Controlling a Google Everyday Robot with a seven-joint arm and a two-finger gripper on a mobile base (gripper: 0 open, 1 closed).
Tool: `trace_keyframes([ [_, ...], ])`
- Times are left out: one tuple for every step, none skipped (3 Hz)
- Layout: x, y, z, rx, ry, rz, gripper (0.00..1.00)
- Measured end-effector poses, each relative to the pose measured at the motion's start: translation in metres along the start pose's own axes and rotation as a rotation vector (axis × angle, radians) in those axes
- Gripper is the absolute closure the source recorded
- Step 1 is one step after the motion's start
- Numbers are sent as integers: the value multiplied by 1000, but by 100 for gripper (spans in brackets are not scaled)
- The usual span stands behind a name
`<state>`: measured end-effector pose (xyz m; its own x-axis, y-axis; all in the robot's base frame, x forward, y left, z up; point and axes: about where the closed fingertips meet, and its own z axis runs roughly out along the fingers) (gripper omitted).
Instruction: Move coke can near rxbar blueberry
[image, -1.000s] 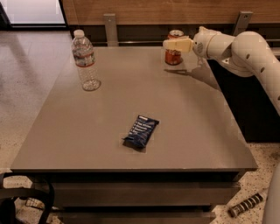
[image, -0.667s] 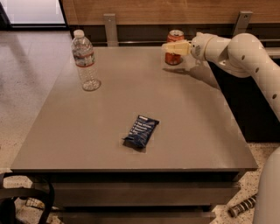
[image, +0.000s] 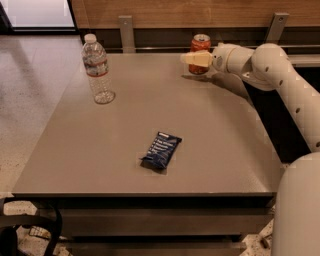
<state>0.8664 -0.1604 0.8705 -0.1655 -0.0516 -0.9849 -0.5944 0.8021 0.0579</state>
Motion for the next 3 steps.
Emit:
trace_keyframes([
  [1,1,3,-4,1,2,17],
  [2,4,5,-8,2,2,40],
  [3,6,8,-12,2,3,63],
])
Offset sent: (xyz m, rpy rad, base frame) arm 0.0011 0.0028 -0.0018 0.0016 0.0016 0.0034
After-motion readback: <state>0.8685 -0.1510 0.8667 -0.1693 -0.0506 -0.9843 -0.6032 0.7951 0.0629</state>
